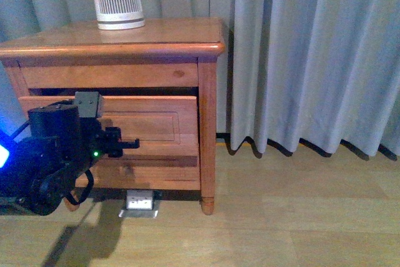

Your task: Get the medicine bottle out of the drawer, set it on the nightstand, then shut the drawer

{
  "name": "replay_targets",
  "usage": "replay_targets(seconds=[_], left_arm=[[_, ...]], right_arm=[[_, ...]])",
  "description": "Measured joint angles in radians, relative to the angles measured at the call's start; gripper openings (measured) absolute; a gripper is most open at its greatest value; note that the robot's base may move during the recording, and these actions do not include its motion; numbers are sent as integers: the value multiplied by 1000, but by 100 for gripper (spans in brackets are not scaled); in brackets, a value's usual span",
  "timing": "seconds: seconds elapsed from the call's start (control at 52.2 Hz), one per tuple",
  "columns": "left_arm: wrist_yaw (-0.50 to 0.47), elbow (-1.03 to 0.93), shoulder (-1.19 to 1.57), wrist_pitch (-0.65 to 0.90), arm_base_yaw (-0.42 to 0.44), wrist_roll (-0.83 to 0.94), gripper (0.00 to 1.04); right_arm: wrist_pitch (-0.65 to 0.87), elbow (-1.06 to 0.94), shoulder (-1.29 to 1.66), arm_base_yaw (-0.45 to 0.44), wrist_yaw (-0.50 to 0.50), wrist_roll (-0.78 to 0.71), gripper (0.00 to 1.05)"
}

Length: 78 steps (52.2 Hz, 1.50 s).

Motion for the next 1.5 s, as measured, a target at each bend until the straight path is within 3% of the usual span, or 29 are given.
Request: replay_targets(seconds=[0.23,0.422,0.767,0.939,1.284,1.495], left_arm=[[-48,-373,-160,138,-20,38,25],[-44,-537,-225,183,-26,72,25],[-30,-626,-334,81,-37,76,73],[-24,-697,-510,-48,-13,78,99],[-3,-780,-1241,-490,49,100,98],[-133,-867,-1802,-814,-8,101,98]], right_arm=[[0,0,0,0,0,0,98],[0,0,0,0,0,0,98],[0,0,0,0,0,0,98],[0,0,0,0,0,0,98],[0,0,0,0,0,0,98],[0,0,0,0,0,0,98]])
